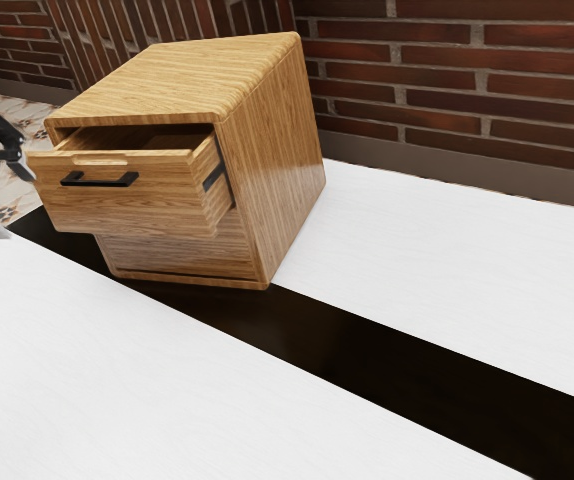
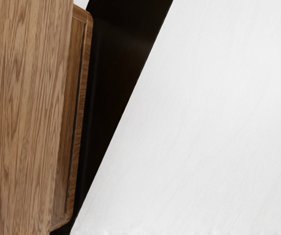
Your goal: Pull the drawer handle with one arm to open the drawer
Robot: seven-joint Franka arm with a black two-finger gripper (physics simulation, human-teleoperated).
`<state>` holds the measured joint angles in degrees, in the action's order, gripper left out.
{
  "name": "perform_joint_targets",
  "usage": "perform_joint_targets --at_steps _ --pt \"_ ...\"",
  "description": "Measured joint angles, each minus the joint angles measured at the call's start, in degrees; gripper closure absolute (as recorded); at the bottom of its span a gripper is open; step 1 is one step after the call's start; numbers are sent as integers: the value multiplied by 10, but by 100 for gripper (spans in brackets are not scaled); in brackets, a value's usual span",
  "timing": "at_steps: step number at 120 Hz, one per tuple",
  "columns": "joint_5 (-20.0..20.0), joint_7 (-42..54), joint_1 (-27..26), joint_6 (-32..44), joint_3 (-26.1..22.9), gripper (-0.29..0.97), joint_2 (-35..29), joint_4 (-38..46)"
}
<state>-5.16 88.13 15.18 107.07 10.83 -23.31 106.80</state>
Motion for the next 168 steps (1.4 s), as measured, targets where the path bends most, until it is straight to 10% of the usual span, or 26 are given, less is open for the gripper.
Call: perform_joint_targets --at_steps 168 --pt "0 -61 -32 109 5 0 119 -46"
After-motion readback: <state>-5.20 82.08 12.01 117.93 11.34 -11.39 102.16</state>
